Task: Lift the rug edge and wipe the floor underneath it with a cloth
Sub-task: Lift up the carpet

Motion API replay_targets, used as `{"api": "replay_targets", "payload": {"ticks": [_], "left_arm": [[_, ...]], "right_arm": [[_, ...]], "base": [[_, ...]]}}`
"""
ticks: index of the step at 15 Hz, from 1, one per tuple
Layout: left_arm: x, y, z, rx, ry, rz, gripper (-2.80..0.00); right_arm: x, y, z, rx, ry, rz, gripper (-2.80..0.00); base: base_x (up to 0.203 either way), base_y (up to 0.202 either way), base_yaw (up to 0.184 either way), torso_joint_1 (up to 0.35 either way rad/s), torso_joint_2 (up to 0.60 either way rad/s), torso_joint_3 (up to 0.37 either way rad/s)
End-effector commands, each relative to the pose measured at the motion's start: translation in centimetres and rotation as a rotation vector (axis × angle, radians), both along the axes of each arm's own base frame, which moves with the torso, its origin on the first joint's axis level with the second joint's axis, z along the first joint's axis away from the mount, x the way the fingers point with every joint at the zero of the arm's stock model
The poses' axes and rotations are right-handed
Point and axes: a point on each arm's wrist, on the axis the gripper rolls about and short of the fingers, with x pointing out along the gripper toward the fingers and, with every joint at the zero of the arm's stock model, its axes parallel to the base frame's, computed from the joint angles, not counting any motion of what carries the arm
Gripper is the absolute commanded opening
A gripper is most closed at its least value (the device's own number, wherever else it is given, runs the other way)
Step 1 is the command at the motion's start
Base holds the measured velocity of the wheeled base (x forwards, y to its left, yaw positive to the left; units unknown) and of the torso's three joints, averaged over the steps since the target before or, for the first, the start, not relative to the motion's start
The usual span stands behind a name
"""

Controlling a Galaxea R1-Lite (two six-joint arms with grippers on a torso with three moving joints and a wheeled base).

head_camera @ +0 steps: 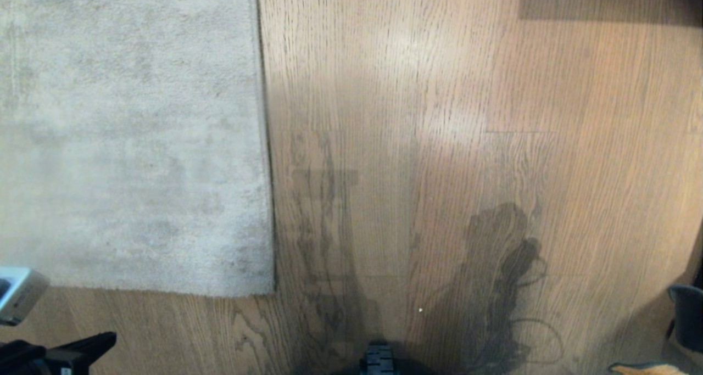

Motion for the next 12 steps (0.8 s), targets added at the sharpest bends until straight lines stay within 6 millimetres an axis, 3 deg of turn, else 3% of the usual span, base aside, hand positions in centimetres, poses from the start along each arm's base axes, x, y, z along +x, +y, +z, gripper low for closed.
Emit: {"api": "replay_targets", "payload": {"ticks": [1,5,6,12], "left_arm": [[0.6,0.0,0.0,-0.017,0.026,0.018,-2.80],[0.5,0.0,-1.0,-0.015,0.072,0.033,-2.80],[0.6,0.0,-1.0,-0.014,0.078,0.033,0.00],[1.7,0.0,-1.5,-0.013,0.142,0.034,0.00]], "right_arm": [[0.0,0.0,0.0,-0.001,0.001,0.001,-2.80],[0.0,0.0,0.0,-0.001,0.001,0.001,-2.80],[0.0,0.0,0.0,-0.001,0.001,0.001,-2.80],[0.0,0.0,0.0,-0.001,0.001,0.001,-2.80]], "base": [[0.000,0.000,0.000,0.000,0.00,0.000],[0.000,0.000,0.000,0.000,0.00,0.000],[0.000,0.000,0.000,0.000,0.00,0.000],[0.000,0.000,0.000,0.000,0.00,0.000]]}}
